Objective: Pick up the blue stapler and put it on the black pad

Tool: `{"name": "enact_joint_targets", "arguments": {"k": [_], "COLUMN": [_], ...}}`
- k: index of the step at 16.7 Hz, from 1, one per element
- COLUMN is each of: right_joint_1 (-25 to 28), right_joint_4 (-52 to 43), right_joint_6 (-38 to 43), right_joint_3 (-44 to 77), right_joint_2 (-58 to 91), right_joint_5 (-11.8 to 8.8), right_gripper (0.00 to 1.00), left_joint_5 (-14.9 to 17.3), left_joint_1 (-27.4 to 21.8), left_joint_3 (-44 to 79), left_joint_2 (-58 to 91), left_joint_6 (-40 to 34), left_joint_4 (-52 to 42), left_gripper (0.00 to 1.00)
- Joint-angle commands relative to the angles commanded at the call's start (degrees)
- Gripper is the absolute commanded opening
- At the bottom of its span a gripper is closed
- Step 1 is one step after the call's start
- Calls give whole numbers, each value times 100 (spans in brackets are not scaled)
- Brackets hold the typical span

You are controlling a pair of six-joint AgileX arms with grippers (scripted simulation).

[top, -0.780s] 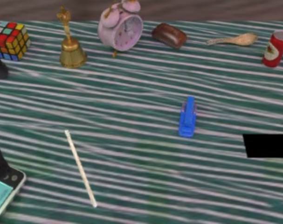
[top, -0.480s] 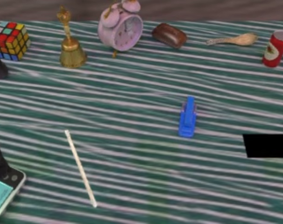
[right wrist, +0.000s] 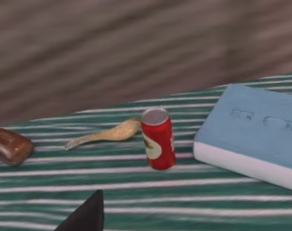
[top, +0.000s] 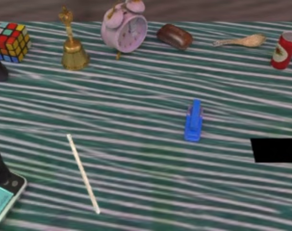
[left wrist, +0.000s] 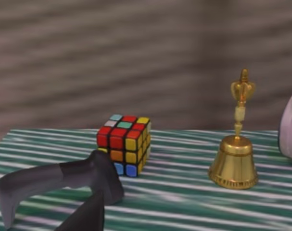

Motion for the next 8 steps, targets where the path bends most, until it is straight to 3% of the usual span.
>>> {"name": "enact_joint_targets", "arguments": {"k": [4, 8], "right_joint_1": [280, 677], "right_joint_4": [-1445, -2902], "right_joint_6": [635, 1250], "right_joint_3": [2576, 4873], "right_joint_2": [2166, 4454], "right_joint_5": [292, 404], "right_gripper": [100, 100], "left_joint_5": [0, 0], "left_joint_1": [0, 0], "left_joint_3": [0, 0], "left_joint_2": [0, 0], "left_joint_6": [0, 0], "left_joint_4": [0, 0], "left_gripper": [100, 100]}}
